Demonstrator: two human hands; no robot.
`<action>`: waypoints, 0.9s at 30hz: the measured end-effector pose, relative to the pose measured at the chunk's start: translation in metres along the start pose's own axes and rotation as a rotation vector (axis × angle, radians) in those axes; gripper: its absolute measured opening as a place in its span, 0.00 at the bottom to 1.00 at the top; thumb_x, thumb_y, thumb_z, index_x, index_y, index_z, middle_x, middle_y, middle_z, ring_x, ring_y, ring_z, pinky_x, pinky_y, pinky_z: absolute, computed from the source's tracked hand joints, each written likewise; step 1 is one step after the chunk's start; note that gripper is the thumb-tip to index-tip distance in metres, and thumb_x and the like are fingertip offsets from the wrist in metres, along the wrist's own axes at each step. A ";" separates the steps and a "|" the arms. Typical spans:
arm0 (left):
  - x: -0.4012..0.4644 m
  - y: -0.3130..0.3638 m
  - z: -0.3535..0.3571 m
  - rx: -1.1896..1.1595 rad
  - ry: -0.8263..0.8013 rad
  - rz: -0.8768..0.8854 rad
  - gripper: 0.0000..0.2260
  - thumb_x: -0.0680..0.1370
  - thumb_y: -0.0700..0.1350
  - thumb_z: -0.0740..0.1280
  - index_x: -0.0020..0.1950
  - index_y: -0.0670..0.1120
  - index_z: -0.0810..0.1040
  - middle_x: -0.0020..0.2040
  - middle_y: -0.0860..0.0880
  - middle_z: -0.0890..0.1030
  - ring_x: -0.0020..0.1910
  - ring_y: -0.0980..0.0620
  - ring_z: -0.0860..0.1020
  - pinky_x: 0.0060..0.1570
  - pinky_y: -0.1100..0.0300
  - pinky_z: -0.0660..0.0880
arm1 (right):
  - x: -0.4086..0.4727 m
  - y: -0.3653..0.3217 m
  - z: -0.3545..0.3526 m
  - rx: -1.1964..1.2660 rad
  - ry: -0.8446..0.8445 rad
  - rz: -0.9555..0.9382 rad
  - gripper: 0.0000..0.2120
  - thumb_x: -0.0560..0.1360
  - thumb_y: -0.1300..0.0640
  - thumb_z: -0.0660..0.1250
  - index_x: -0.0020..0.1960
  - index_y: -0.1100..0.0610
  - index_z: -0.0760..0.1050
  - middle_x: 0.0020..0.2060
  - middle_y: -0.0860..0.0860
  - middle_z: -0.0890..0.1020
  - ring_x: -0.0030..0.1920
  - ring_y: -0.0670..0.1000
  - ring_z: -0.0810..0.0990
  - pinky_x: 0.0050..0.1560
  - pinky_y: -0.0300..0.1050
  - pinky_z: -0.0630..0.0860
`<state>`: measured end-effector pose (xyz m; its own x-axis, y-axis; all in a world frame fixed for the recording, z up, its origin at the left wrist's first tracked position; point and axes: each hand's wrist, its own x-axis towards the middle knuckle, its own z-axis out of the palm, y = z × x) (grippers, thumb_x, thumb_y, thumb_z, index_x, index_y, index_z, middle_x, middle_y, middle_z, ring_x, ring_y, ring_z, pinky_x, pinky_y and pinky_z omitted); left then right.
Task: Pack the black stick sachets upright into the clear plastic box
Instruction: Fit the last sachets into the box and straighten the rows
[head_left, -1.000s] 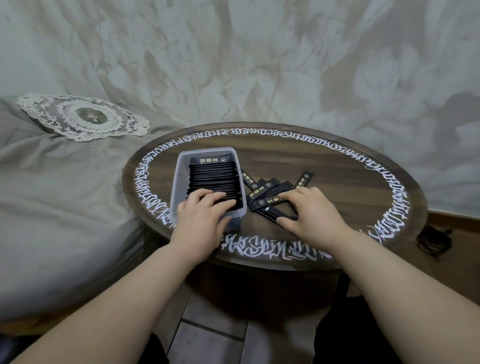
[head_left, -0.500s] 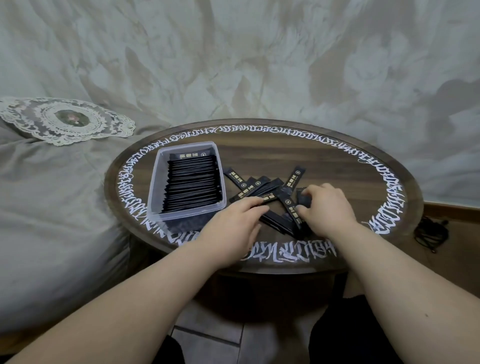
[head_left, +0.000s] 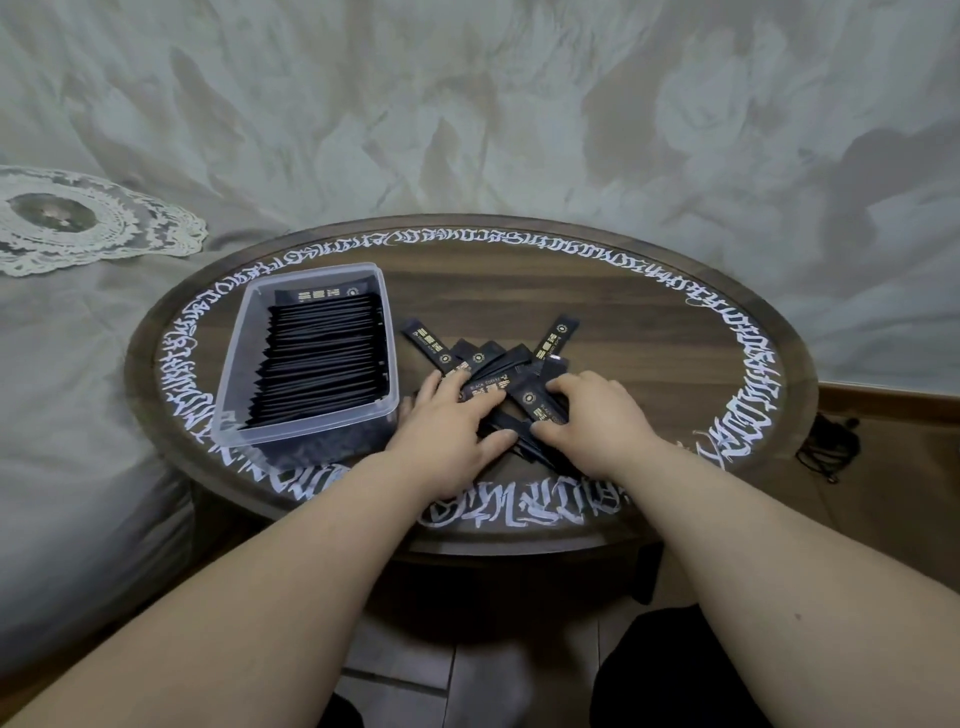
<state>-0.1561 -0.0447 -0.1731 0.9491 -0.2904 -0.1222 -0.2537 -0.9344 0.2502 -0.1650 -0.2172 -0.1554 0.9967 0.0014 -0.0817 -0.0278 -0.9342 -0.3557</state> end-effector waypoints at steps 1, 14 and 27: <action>-0.001 -0.001 -0.001 0.001 0.021 0.015 0.25 0.79 0.63 0.58 0.75 0.60 0.62 0.78 0.48 0.54 0.77 0.46 0.48 0.74 0.43 0.51 | 0.001 -0.001 0.000 0.050 0.012 -0.007 0.25 0.73 0.46 0.68 0.68 0.51 0.69 0.62 0.53 0.74 0.61 0.56 0.72 0.62 0.49 0.70; -0.014 0.001 -0.002 -0.048 0.104 0.033 0.37 0.76 0.59 0.65 0.78 0.49 0.50 0.78 0.46 0.53 0.76 0.45 0.54 0.72 0.48 0.60 | -0.004 0.002 -0.001 0.102 -0.097 -0.086 0.28 0.73 0.45 0.68 0.70 0.52 0.68 0.61 0.53 0.75 0.62 0.57 0.71 0.62 0.47 0.69; -0.016 0.008 -0.004 -0.124 0.079 0.005 0.26 0.76 0.50 0.69 0.72 0.49 0.65 0.64 0.46 0.72 0.64 0.45 0.70 0.63 0.49 0.69 | -0.010 0.001 0.002 0.042 -0.088 -0.269 0.15 0.73 0.56 0.69 0.59 0.53 0.74 0.50 0.52 0.72 0.54 0.55 0.75 0.51 0.43 0.70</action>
<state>-0.1721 -0.0469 -0.1653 0.9608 -0.2735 -0.0455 -0.2383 -0.8986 0.3684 -0.1752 -0.2171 -0.1568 0.9582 0.2798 -0.0592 0.2315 -0.8804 -0.4138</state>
